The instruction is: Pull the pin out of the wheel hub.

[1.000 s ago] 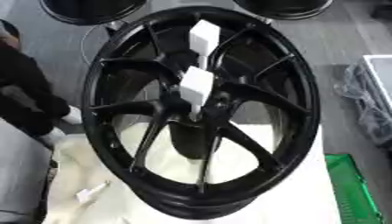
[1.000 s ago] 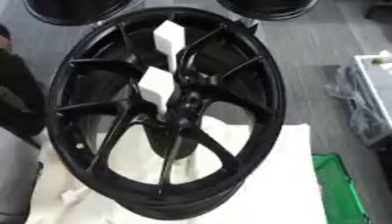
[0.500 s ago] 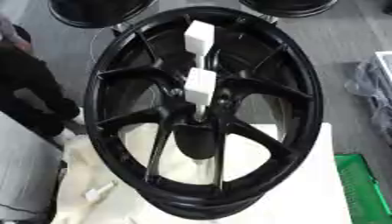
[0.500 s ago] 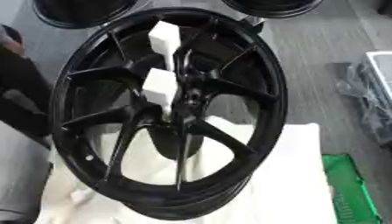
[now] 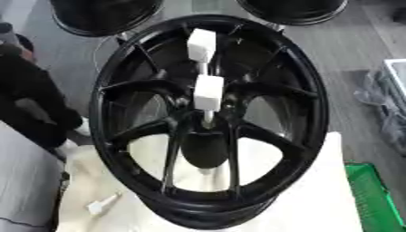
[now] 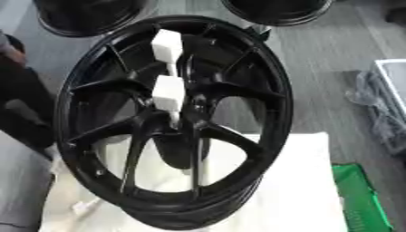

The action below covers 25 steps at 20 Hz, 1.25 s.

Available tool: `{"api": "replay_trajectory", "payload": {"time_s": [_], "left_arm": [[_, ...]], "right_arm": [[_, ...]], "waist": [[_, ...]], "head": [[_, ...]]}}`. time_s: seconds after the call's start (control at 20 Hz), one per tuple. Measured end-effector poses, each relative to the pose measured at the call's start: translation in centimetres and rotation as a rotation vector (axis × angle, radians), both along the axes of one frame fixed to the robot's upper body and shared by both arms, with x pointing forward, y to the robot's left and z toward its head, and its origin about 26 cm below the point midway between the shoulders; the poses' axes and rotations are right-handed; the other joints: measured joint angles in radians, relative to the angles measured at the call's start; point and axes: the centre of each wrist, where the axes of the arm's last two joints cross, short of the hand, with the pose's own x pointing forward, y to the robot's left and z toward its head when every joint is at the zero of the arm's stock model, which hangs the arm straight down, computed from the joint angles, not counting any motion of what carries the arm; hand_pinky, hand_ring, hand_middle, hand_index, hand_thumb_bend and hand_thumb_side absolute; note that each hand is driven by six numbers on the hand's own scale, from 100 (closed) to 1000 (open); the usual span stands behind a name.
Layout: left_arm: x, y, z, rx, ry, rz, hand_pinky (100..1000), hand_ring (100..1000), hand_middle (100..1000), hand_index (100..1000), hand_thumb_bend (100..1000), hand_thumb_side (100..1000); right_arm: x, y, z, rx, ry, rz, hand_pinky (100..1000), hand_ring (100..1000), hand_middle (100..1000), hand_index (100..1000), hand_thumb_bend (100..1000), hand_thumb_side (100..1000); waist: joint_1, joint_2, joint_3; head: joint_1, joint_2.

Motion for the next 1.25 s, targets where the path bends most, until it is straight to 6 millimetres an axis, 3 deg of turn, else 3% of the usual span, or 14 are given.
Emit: {"api": "replay_trajectory", "payload": {"time_s": [0.05, 0.1, 0.25, 0.55, 0.85, 1.25], "left_arm": [[0.0, 0.0, 0.0, 0.0, 0.0, 0.0, 591, 745, 736, 753, 100, 736], [0.0, 0.0, 0.0, 0.0, 0.0, 0.0, 591, 745, 736, 753, 100, 736], [0.0, 0.0, 0.0, 0.0, 0.002, -0.002, 592, 745, 736, 753, 100, 737], [0.3, -0.6, 0.1, -0.004, 0.007, -0.031, 592, 745, 735, 753, 100, 741], [1.2, -2.2, 0.6, 0.0, 0.005, -0.108, 592, 745, 734, 753, 100, 746], [2.1, -3.4, 0.7, 0.007, 0.017, -0.171, 594, 745, 735, 756, 100, 753]], "right_arm": [[0.1, -0.1, 0.1, 0.002, -0.022, -0.009, 782, 915, 804, 919, 100, 541], [0.2, -0.1, 0.3, 0.011, -0.069, -0.016, 742, 843, 723, 850, 100, 558], [1.0, 0.3, 0.7, 0.086, -0.284, 0.028, 725, 826, 703, 832, 100, 566], [3.7, 1.9, 2.7, 0.265, -0.596, 0.388, 725, 843, 733, 858, 100, 598], [6.5, 4.0, 5.1, 0.4, -0.696, 0.659, 731, 857, 742, 857, 100, 606], [7.8, 5.5, 6.3, 0.495, -0.719, 0.771, 738, 876, 764, 869, 100, 619]], "waist": [[-0.001, -0.002, 0.0], [-0.002, -0.003, 0.0], [-0.005, -0.004, 0.002], [-0.014, -0.004, 0.017], [-0.02, -0.002, 0.035], [-0.032, 0.01, 0.045]], "head": [[0.0, 0.0], [0.0, 0.0], [0.0, 0.0], [-0.002, 0.0], [-0.024, -0.001], [-0.031, -0.011]]}}
